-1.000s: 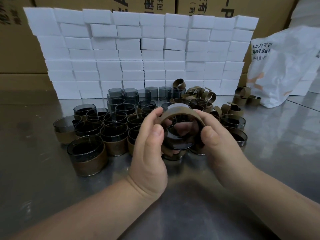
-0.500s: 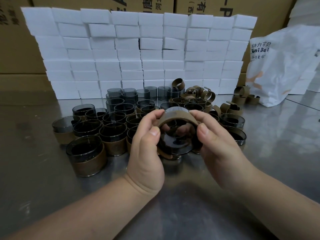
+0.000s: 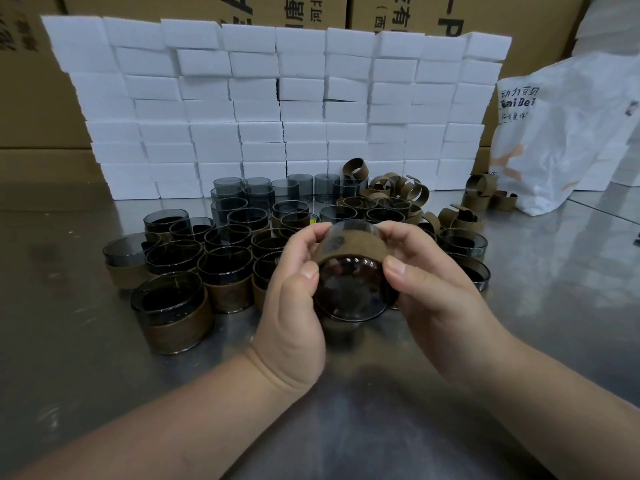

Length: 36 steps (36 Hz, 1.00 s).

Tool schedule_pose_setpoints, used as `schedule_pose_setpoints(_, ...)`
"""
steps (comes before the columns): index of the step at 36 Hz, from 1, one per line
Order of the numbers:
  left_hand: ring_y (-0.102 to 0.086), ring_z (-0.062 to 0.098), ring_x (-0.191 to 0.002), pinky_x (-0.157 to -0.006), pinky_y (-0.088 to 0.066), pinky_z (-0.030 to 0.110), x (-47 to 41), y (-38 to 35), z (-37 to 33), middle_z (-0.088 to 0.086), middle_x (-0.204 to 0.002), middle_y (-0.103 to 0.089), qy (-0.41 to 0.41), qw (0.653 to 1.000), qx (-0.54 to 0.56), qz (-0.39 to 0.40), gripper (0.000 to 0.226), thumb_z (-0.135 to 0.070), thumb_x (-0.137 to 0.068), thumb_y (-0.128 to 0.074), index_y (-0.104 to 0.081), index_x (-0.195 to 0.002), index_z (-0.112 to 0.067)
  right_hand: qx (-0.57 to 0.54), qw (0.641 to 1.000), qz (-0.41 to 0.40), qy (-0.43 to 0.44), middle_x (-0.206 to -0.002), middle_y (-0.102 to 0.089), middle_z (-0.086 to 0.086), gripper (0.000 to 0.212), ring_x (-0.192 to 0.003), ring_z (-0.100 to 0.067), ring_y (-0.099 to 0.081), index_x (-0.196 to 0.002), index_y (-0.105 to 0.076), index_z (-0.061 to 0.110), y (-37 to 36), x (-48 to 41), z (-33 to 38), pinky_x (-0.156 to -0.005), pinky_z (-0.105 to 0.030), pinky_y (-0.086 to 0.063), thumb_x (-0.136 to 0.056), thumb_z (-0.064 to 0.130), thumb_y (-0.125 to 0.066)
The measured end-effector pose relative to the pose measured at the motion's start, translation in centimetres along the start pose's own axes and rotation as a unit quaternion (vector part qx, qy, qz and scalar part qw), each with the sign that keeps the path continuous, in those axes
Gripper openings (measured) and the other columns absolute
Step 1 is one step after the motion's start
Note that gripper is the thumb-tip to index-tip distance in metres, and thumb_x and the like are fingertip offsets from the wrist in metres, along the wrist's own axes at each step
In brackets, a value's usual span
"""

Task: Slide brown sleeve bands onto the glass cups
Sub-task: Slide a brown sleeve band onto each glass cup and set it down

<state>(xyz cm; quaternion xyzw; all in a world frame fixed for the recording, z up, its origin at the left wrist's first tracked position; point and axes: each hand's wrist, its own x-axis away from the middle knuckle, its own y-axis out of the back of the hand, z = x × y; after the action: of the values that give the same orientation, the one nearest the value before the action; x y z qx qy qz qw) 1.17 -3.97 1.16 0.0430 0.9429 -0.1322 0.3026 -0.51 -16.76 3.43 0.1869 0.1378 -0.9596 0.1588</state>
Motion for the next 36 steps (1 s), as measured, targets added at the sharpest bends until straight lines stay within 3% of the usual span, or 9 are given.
schedule_pose_setpoints(4,-0.057,0.02,-0.112,-0.094,-0.043,0.039,0.5,0.0,0.1,0.001,-0.111,-0.066,0.003,0.999,-0.05,0.019,0.05,-0.046,-0.071,-0.038,-0.057,-0.11,-0.023,-0.034,0.999,-0.023,-0.037,-0.077,-0.057,-0.009,0.024,-0.067,-0.017,-0.058,-0.09,-0.052,0.009,0.1,0.2,-0.3,-0.055,-0.024,-0.05,-0.067,0.016,-0.051)
schedule_pose_setpoints(7,-0.055,0.024,-0.107,-0.095,-0.041,0.051,0.8,-0.3,0.0,0.001,-0.109,-0.058,-0.028,0.991,-0.13,0.025,0.043,-0.049,-0.08,-0.032,-0.052,-0.109,-0.024,0.032,0.998,-0.051,-0.012,-0.073,-0.05,-0.008,0.025,-0.064,-0.016,-0.05,-0.075,-0.052,0.014,-0.1,0.2,-0.3,-0.056,-0.023,-0.045,-0.065,0.035,-0.061)
schedule_pose_setpoints(11,-0.051,0.02,-0.085,-0.075,-0.042,0.038,1.3,-0.3,0.0,0.002,-0.091,-0.053,-0.093,0.966,-0.234,0.06,0.032,-0.043,-0.081,-0.03,-0.048,-0.098,-0.022,0.134,0.987,-0.084,0.037,-0.062,-0.047,-0.001,0.042,-0.059,-0.01,-0.045,-0.068,-0.049,0.01,-0.4,0.3,-0.1,-0.055,-0.021,-0.04,-0.065,0.051,-0.055)
schedule_pose_setpoints(15,-0.051,0.032,-0.082,-0.072,-0.043,0.049,1.5,-0.5,-0.3,0.017,-0.088,-0.054,-0.077,0.978,-0.176,0.078,0.042,-0.04,-0.074,-0.035,-0.05,-0.092,-0.006,0.175,0.98,-0.068,0.071,-0.057,-0.045,0.004,0.033,-0.054,-0.003,-0.043,-0.061,-0.047,0.007,-0.4,0.4,-0.3,-0.052,-0.013,-0.038,-0.077,0.036,-0.055)
schedule_pose_setpoints(19,-0.045,0.029,-0.071,-0.063,-0.039,0.043,1.5,-0.7,-0.6,0.011,-0.074,-0.048,-0.053,0.986,-0.143,0.074,0.034,-0.039,-0.067,-0.038,-0.047,-0.08,-0.008,0.194,0.973,-0.081,0.093,-0.061,-0.042,-0.013,0.061,-0.056,-0.013,-0.039,-0.067,-0.041,-0.012,-0.5,0.6,-0.5,-0.05,-0.016,-0.036,-0.074,0.048,-0.045)
schedule_pose_setpoints(23,-0.039,0.018,-0.062,-0.055,-0.034,0.03,1.4,-0.8,-0.9,0.004,-0.067,-0.043,-0.012,0.993,-0.085,0.076,0.028,-0.037,-0.063,-0.041,-0.041,-0.07,-0.009,0.186,0.975,-0.088,0.078,-0.064,-0.039,-0.017,0.049,-0.06,-0.022,-0.038,-0.059,-0.038,0.006,-0.6,0.6,-0.8,-0.054,-0.031,-0.035,-0.075,0.053,-0.04)
schedule_pose_setpoints(26,-0.037,0.019,-0.059,-0.051,-0.033,0.027,1.2,-0.7,-1.0,0.009,-0.064,-0.042,-0.004,0.995,-0.072,0.073,0.031,-0.036,-0.065,-0.043,-0.038,-0.065,-0.006,0.178,0.978,-0.087,0.071,-0.067,-0.034,-0.027,0.05,-0.062,-0.025,-0.036,-0.061,-0.038,0.007,-0.7,0.6,-1.0,-0.057,-0.04,-0.032,-0.076,0.055,-0.039)
schedule_pose_setpoints(29,-0.037,0.016,-0.055,-0.049,-0.033,0.023,1.2,-0.6,-1.1,0.008,-0.059,-0.04,-0.011,0.994,-0.08,0.074,0.03,-0.036,-0.069,-0.043,-0.037,-0.062,-0.007,0.18,0.978,-0.081,0.074,-0.065,-0.036,-0.024,0.052,-0.061,-0.024,-0.036,-0.062,-0.039,0.005,-0.6,0.8,-1.2,-0.056,-0.04,-0.033,-0.076,0.054,-0.039)
schedule_pose_setpoints(36,-0.034,0.012,-0.053,-0.05,-0.031,0.021,1.1,-0.6,-1.4,0.001,-0.055,-0.036,-0.021,0.993,-0.079,0.086,0.027,-0.036,-0.076,-0.043,-0.038,-0.059,-0.015,0.166,0.98,-0.075,0.084,-0.057,-0.041,0.0,0.047,-0.053,-0.01,-0.038,-0.055,-0.038,0.01,-0.3,0.8,-1.4,-0.051,-0.021,-0.035,-0.077,0.051,-0.041)
